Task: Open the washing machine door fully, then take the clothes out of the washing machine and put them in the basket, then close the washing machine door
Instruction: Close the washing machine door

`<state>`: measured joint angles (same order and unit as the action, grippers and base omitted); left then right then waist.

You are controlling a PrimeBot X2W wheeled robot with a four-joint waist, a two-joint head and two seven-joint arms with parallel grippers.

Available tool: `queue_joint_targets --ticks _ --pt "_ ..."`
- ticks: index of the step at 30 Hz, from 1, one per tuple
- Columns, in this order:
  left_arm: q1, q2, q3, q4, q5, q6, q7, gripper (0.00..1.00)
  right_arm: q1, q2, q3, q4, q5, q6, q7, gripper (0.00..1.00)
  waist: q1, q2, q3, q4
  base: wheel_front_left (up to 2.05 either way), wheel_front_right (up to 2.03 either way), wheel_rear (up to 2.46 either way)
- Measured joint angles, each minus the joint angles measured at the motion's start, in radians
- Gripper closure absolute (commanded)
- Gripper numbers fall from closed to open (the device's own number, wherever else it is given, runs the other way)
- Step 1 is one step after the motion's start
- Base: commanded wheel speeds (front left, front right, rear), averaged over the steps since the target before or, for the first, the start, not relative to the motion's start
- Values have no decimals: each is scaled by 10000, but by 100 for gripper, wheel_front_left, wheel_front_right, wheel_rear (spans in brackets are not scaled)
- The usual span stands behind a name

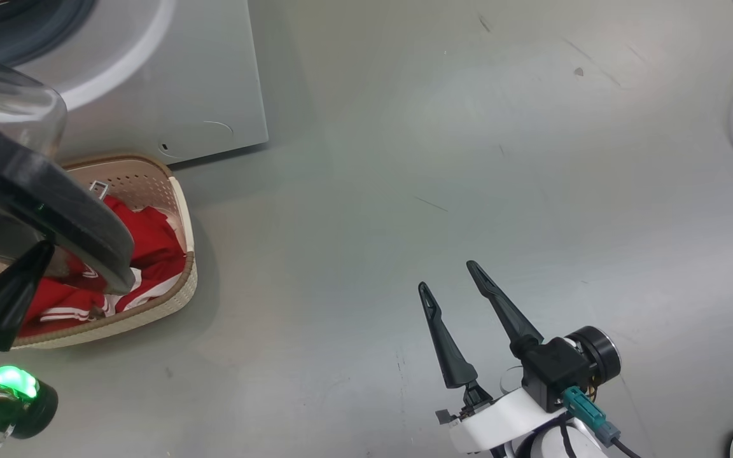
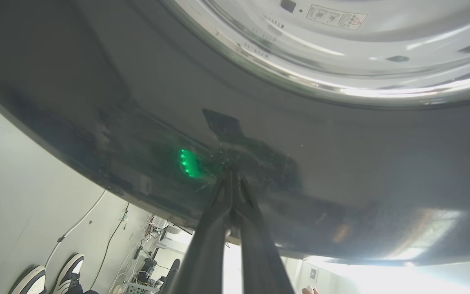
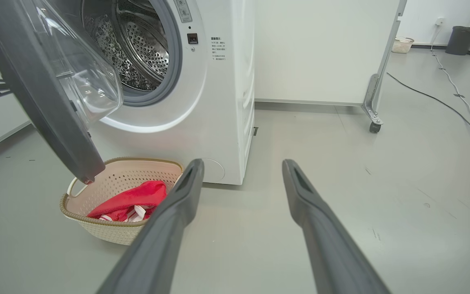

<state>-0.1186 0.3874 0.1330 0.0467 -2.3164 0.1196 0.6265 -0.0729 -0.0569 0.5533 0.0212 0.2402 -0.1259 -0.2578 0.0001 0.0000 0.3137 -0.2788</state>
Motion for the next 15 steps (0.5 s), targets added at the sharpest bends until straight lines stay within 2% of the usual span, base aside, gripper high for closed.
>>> queue_joint_targets --ticks 15 --pt "-517 -234 468 -119 10 73 -1306 100 273 25 121 -453 46 0 0 0 0 0 474 -871 0 0 0"
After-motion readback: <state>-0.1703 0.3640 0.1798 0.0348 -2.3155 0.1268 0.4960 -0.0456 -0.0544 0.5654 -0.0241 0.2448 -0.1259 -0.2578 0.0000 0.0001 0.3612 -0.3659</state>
